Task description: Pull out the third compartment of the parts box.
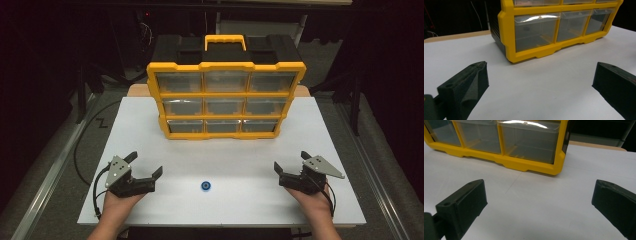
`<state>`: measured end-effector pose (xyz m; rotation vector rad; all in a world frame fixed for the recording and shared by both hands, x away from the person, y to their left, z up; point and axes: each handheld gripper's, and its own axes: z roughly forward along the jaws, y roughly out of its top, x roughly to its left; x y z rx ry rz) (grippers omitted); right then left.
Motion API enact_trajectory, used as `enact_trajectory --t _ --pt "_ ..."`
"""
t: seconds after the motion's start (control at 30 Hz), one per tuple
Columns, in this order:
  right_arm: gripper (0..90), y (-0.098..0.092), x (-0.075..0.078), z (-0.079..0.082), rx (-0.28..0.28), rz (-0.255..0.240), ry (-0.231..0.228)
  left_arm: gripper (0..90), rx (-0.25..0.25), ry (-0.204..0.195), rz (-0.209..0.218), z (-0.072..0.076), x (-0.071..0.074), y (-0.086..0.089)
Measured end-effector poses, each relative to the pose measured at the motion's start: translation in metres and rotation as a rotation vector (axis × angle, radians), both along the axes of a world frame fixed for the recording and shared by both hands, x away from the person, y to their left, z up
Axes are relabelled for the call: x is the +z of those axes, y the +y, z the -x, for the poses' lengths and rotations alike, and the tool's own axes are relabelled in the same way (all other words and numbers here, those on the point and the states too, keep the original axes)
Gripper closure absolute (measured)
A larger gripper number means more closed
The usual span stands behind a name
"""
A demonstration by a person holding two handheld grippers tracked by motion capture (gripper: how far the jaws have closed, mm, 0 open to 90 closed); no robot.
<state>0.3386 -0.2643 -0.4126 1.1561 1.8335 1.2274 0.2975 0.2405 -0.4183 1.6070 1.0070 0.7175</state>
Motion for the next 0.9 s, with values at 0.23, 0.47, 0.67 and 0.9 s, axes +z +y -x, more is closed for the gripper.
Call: enact_trajectory --t 0.23,0.47,0.67,0.9 --pt "1.1 0.003 -0.001 0.001 -0.002 0.019 -0.01 0.9 0.004 0.006 -0.017 -0.002 -0.001 0.001" --pt "1.1 0.006 -0.001 0.003 -0.025 0.033 -0.021 0.8 -0.001 0.001 -0.013 -0.002 -0.001 0.002" --pt "1.1 0.008 -0.001 0.002 -0.021 0.038 -0.028 0.8 -0.016 -0.007 -0.022 0.0 0.0 0.001" --pt "1.1 0.013 0.001 0.0 -0.04 0.038 -0.035 0.4 -0.031 0.014 -0.039 -0.001 -0.001 -0.001"
